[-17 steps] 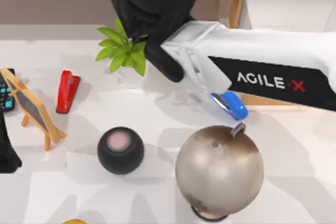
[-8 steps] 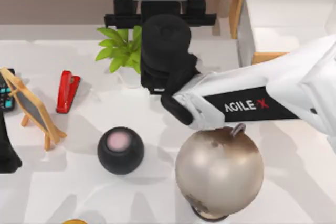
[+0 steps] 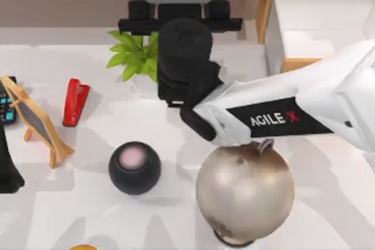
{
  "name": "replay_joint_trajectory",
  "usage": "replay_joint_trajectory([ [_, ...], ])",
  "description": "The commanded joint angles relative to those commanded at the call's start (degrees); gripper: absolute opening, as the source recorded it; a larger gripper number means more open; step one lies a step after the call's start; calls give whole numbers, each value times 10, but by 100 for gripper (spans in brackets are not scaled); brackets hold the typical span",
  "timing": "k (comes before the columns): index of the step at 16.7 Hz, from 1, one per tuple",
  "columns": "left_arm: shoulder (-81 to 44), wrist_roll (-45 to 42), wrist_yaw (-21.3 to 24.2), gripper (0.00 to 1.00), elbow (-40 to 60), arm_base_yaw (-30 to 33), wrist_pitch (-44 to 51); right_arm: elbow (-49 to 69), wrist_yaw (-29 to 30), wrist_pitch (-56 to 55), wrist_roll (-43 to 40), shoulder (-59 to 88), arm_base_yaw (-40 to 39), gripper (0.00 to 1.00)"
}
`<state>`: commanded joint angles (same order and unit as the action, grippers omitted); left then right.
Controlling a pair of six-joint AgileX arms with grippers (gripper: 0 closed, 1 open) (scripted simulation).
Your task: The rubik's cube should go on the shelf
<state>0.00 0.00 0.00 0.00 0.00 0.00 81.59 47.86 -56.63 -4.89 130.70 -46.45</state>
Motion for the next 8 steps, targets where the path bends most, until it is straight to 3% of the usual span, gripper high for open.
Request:
replay_joint_trajectory([
  [4,0,0,0,100,0,0,0,40,14,64,0,2,0,0],
  [8,0,0,0,100,0,0,0,162,31,122,-7,41,8,0],
])
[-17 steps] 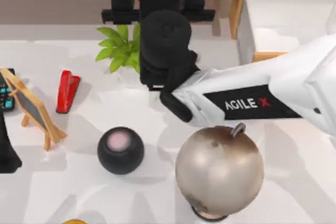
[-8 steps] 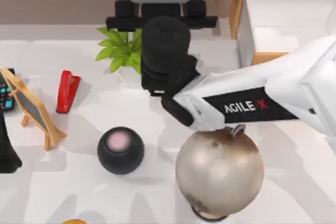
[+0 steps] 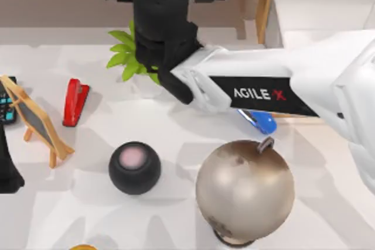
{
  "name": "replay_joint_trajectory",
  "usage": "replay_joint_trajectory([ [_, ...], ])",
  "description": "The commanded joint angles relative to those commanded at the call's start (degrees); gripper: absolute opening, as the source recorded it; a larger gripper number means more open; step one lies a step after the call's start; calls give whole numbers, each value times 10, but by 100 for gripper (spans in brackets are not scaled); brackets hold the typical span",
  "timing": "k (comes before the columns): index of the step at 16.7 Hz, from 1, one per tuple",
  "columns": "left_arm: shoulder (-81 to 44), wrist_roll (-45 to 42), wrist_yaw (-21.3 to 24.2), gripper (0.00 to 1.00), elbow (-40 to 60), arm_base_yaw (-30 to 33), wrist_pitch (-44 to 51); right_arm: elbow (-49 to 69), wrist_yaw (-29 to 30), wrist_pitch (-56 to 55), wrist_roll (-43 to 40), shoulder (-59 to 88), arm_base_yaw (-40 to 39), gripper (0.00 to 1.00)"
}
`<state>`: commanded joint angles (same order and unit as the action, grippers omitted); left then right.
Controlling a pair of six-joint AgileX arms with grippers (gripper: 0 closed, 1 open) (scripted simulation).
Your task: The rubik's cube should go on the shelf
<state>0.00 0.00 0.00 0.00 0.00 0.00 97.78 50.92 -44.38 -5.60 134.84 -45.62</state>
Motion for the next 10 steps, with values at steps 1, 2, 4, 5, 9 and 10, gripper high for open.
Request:
replay_joint_trajectory([
  [1,0,0,0,100,0,0,0,36,-4,9,-1,12,7,0],
  [2,0,0,0,100,0,0,0,66,-11,16,0,25,17,0],
  [4,0,0,0,100,0,0,0,109,-36,22,6,51,40,0],
  [5,0,0,0,100,0,0,0,121,-53,21,10,65,49,0],
  [9,0,0,0,100,0,0,0,117,-105,19,16,101,73,0],
  [10,0,0,0,100,0,0,0,116,-106,19,16,102,73,0],
])
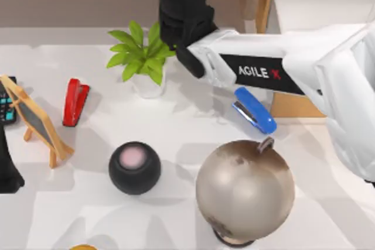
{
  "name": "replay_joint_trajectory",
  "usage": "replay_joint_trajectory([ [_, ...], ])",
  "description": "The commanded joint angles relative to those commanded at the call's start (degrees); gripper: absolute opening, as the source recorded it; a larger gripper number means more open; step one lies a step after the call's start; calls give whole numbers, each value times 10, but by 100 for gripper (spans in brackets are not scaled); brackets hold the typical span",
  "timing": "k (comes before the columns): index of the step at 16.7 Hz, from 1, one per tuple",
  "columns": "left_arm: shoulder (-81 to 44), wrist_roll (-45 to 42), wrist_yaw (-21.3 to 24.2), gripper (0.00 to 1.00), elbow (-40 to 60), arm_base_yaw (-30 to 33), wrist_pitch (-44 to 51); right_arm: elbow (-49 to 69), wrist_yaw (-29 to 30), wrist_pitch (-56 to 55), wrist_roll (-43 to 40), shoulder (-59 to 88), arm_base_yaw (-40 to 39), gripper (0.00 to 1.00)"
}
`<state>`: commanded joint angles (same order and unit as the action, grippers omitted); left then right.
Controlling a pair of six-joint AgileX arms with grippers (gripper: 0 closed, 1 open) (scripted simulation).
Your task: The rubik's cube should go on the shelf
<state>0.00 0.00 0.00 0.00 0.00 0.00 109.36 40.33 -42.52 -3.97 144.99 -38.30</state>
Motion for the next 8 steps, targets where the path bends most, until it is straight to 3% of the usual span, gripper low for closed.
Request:
replay_joint_trajectory([
  [3,0,0,0,100,0,0,0,0,0,0,0,0,0,0],
  [8,0,0,0,100,0,0,0,0,0,0,0,0,0,38],
])
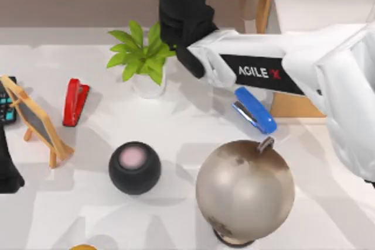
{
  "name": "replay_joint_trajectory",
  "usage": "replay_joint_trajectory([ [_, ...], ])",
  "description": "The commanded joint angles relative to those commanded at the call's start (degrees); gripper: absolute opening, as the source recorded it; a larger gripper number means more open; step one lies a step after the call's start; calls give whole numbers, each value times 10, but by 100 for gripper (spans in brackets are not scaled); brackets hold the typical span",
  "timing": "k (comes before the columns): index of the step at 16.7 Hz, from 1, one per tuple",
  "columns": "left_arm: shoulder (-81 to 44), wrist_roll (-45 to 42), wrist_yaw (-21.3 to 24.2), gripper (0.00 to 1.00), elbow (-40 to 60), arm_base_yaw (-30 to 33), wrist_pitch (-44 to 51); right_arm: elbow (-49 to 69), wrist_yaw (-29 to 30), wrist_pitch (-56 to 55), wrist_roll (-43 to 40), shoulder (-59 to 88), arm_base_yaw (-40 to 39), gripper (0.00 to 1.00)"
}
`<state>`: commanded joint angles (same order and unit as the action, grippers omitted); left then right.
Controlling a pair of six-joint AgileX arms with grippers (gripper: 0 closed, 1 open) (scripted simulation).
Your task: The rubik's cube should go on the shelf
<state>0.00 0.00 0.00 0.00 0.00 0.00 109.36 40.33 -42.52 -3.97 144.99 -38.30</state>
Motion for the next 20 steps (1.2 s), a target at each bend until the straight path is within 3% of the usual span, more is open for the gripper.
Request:
replay_joint_trajectory([
  [8,0,0,0,100,0,0,0,0,0,0,0,0,0,98],
  [20,0,0,0,100,0,0,0,-16,-8,-17,-13,-15,-2,100],
])
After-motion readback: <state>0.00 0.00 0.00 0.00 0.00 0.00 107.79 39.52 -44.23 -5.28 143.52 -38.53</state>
